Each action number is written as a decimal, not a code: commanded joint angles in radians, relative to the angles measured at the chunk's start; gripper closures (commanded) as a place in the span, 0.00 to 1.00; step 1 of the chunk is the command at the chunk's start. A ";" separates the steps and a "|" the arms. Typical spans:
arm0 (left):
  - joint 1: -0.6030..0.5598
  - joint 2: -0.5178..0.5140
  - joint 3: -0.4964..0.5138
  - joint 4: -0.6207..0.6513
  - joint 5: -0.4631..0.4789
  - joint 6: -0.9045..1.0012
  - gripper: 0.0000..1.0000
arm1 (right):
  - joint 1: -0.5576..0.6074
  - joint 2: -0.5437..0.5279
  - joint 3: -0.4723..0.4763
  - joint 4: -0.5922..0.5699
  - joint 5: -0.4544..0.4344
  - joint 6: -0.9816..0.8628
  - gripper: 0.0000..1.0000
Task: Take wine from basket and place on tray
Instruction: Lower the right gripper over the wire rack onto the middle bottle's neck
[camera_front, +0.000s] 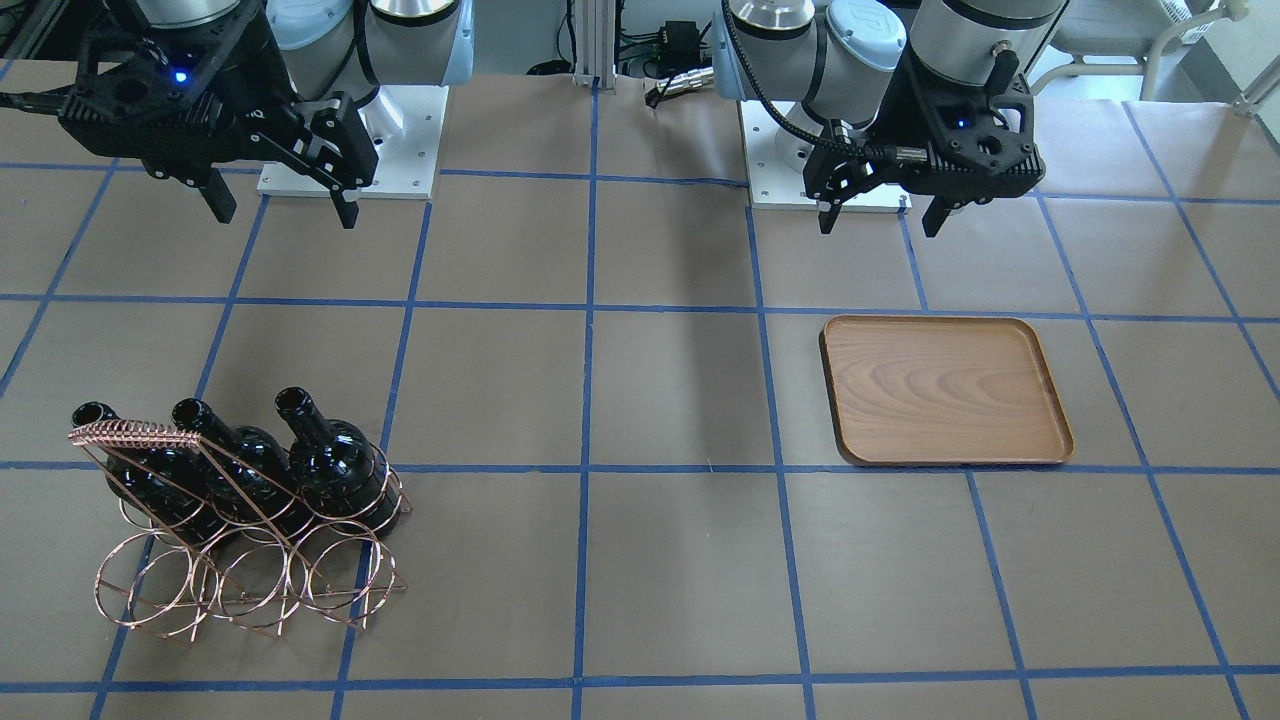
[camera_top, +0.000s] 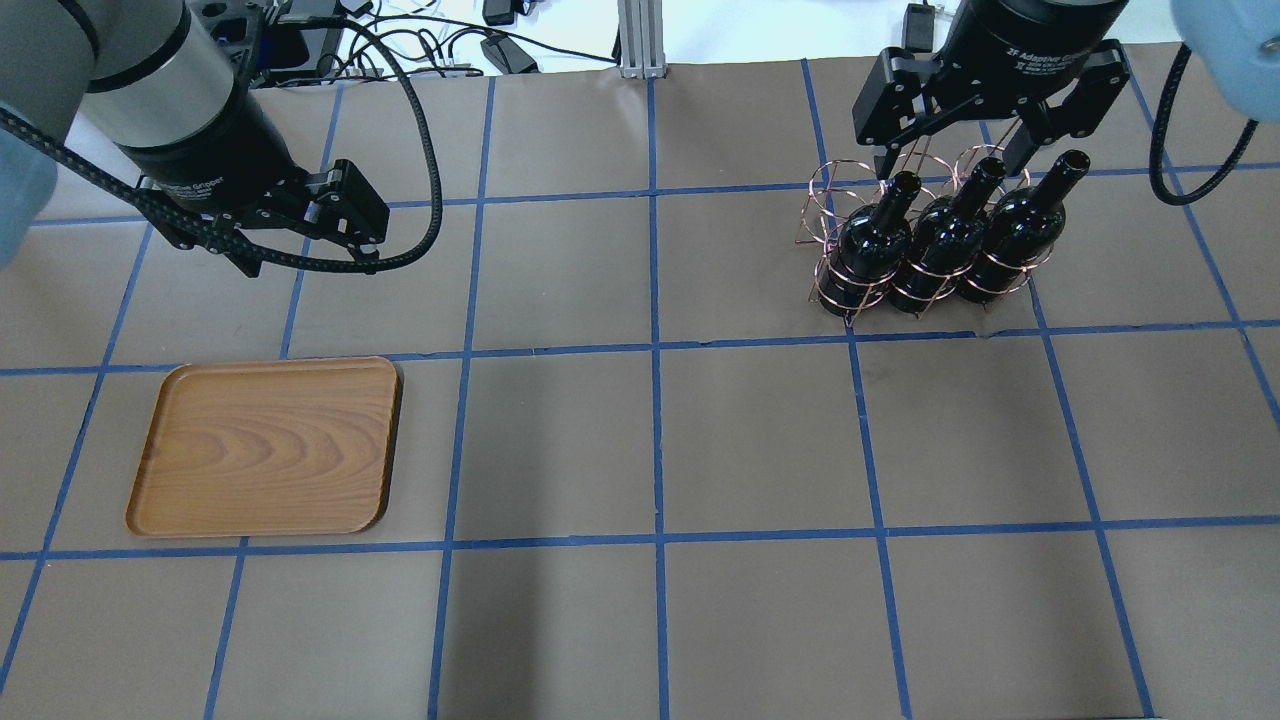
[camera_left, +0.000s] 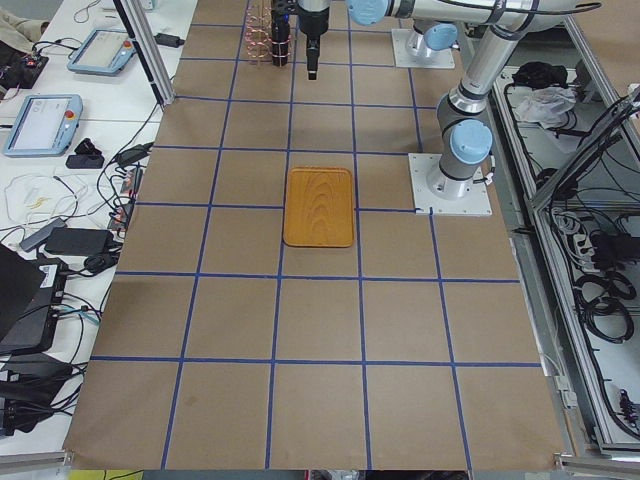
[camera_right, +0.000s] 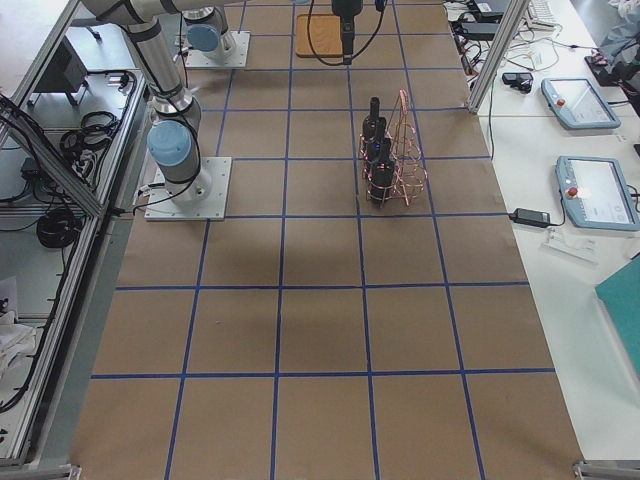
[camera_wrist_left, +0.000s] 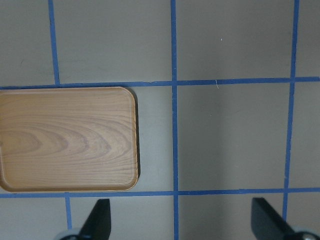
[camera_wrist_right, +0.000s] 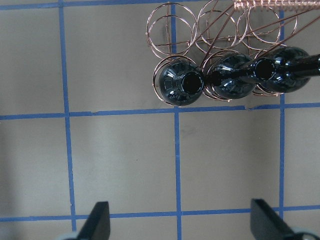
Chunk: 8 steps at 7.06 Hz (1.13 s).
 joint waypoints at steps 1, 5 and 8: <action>0.000 0.000 -0.002 -0.002 0.000 0.000 0.00 | 0.000 0.001 0.002 0.004 -0.001 0.001 0.00; 0.002 0.002 0.000 -0.002 0.000 0.000 0.00 | -0.044 0.037 -0.023 -0.005 -0.015 -0.015 0.00; 0.006 0.002 -0.002 -0.002 0.002 0.000 0.00 | -0.159 0.220 -0.064 -0.048 -0.010 -0.169 0.00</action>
